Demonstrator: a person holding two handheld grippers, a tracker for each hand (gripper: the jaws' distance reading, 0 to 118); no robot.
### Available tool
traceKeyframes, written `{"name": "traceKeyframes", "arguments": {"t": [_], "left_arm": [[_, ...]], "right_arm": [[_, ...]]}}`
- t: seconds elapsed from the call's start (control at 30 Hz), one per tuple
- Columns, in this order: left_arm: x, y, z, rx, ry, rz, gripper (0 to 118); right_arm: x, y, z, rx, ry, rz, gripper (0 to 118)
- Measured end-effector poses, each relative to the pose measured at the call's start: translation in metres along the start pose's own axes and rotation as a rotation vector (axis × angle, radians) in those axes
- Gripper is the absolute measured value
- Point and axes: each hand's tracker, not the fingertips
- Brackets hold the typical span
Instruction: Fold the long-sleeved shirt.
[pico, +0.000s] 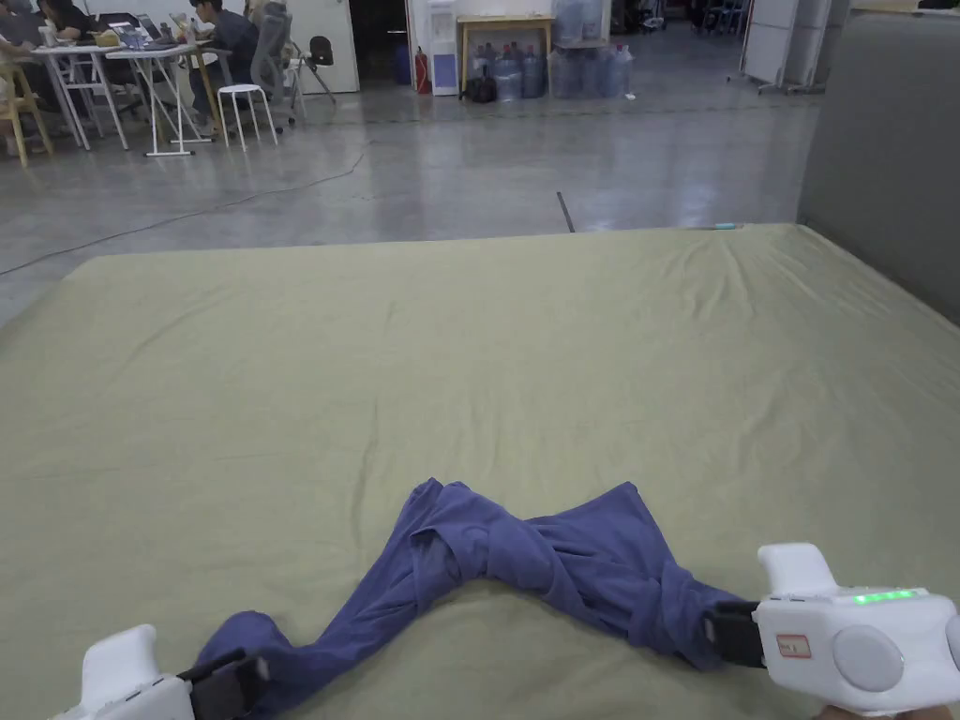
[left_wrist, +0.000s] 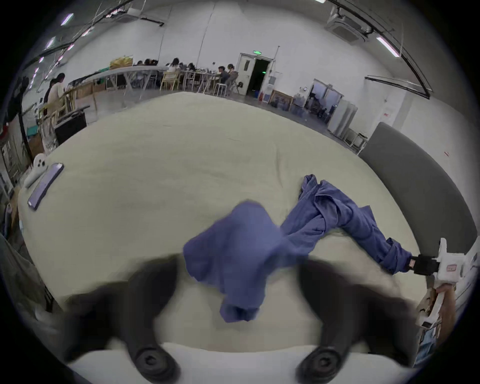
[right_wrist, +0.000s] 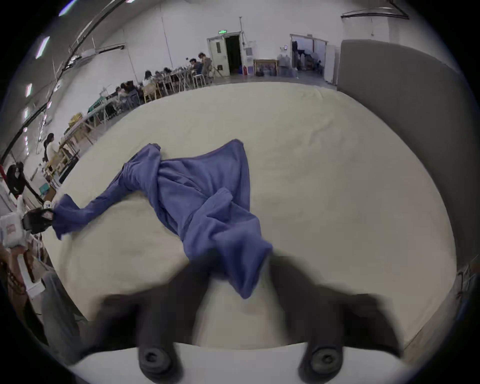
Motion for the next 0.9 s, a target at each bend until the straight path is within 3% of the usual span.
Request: {"name": "traceKeyframes", "arguments": {"t": [0.07,0.23,0.27,0.3,0.33,0.37,0.47,0.5,0.6,0.63,0.67,0.7,0.73,0.8,0.9], "left_arm": [[0.007,0.015,0.016,0.095,-0.048,-0.022,118],[0.029,0.032,0.055,0.119,-0.073,-0.072,116],[0.033,0.030,0.057,0.131,-0.115,-0.083,99],[0.037,0.030,0.060,0.148,-0.137,-0.085,54],[0.043,0.030,0.059,0.139,-0.121,-0.088,1],[0.049,0.030,0.062,0.170,-0.100,-0.102,0],[0.055,0.030,0.049,0.090,-0.177,-0.096,0],[0.059,0.031,0.045,0.074,-0.199,-0.092,0],[0.077,0.033,0.023,0.016,-0.235,-0.095,0],[0.085,0.036,0.011,0.004,-0.239,-0.098,3],[0.094,0.042,-0.006,-0.010,-0.244,-0.095,34],[0.100,0.050,-0.021,0.015,-0.233,-0.143,79],[0.108,0.055,-0.042,-0.032,-0.252,-0.125,106],[0.122,0.063,-0.083,-0.104,-0.270,-0.108,106],[0.146,0.063,-0.131,-0.189,-0.179,-0.226,106]], "right_arm": [[0.001,0.005,0.022,0.020,-0.006,-0.008,118],[-0.025,0.019,0.101,0.157,-0.021,-0.026,114],[-0.030,0.020,0.113,0.181,-0.014,-0.036,104],[-0.033,0.020,0.121,0.190,-0.010,-0.049,78],[-0.036,0.020,0.125,0.185,-0.008,-0.063,26],[-0.024,0.017,0.105,0.186,-0.016,-0.089,2],[-0.020,0.013,0.103,0.147,0.008,-0.081,2],[-0.008,0.011,0.065,0.100,0.014,-0.100,2],[0.006,0.016,0.038,0.076,0.016,-0.093,2],[-0.006,0.010,0.055,0.151,-0.010,-0.054,2],[-0.008,0.008,0.054,0.145,-0.004,-0.058,2],[-0.008,0.008,0.051,0.142,-0.001,-0.060,2],[-0.008,0.007,0.048,0.137,0.001,-0.060,2],[-0.019,0.009,0.062,0.145,-0.004,-0.050,2],[-0.015,0.013,0.053,0.103,0.009,-0.071,2]]}}
